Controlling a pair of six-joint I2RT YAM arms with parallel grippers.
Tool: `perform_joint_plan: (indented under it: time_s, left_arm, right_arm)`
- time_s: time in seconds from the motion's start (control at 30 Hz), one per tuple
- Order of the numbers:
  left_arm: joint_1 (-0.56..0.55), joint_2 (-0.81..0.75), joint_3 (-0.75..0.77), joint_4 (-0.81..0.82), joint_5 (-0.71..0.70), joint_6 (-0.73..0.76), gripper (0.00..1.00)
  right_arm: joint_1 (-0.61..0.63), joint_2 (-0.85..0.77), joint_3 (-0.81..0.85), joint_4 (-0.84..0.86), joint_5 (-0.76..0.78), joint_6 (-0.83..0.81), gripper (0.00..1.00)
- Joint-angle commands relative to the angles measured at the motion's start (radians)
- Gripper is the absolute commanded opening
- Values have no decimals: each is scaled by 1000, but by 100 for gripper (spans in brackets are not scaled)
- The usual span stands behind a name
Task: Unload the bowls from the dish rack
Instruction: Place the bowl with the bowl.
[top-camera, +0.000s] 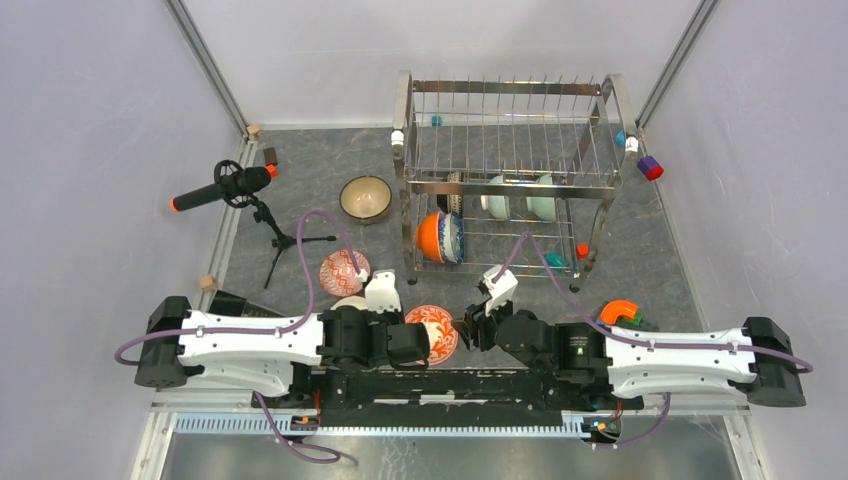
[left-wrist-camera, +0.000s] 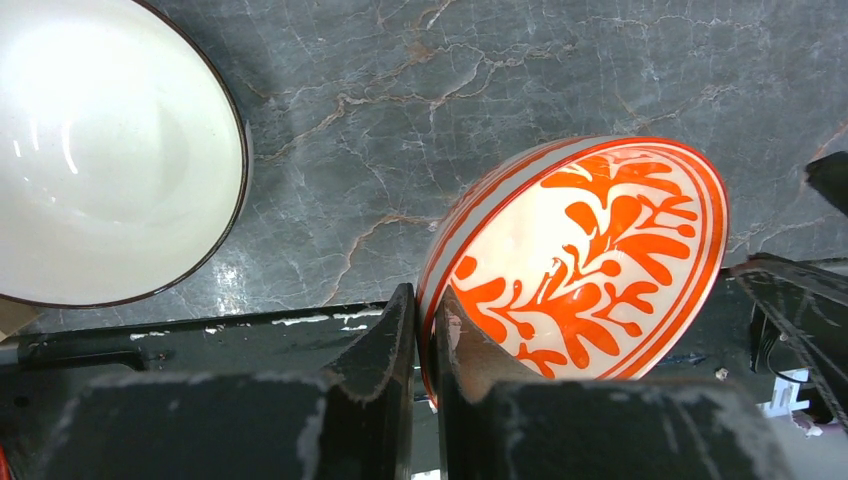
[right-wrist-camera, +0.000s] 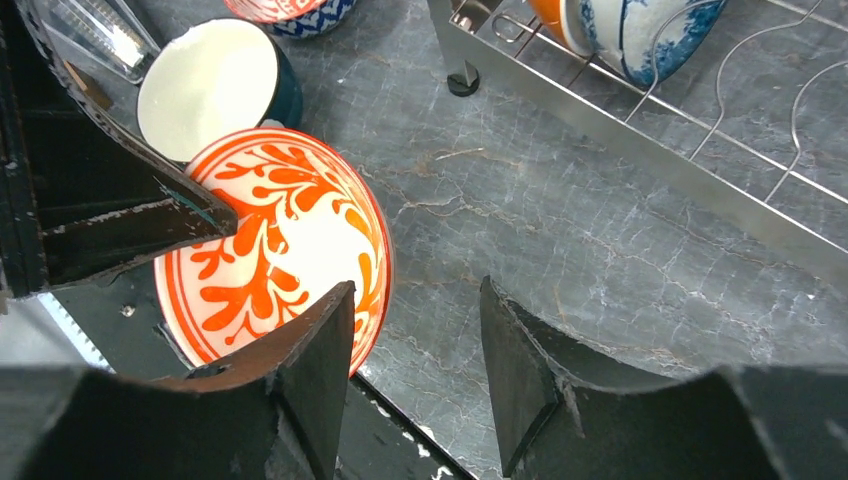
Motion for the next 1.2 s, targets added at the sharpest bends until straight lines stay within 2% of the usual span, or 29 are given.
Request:
perform_joint_plan:
  time_s: [0.0, 0.3, 0.57, 0.77, 0.9, 1.0, 1.1, 1.17]
  left_arm:
    - [-5, -8, 53, 11, -67, -67, 2]
    - [-5, -14, 53, 18, -66, -66, 2]
    - [-5, -8, 49, 24, -70, -64, 2]
    - [-5, -8, 48, 26, -69, -58, 2]
    - [-5, -7, 47, 37, -67, -49, 2]
    - [-4, -2, 50, 35, -71, -47, 2]
    - [-5, 5, 53, 35, -74, -46, 2]
    - [-5, 13, 57, 35, -76, -43, 2]
  right_arm:
    - [-18, 36, -13, 80, -57, 21, 53]
    - [-41, 91, -26, 147, -129, 19, 44]
    - [-43, 135, -14, 154, -162, 12, 23]
    - [-47, 164, 0, 143, -166, 14, 21]
    - [-52, 183, 17, 121, -162, 16, 28]
    - [-55, 191, 22, 120, -159, 17, 29]
    - [-57, 197, 24, 122, -158, 20, 22]
    - [-58, 194, 21, 121, -157, 20, 13]
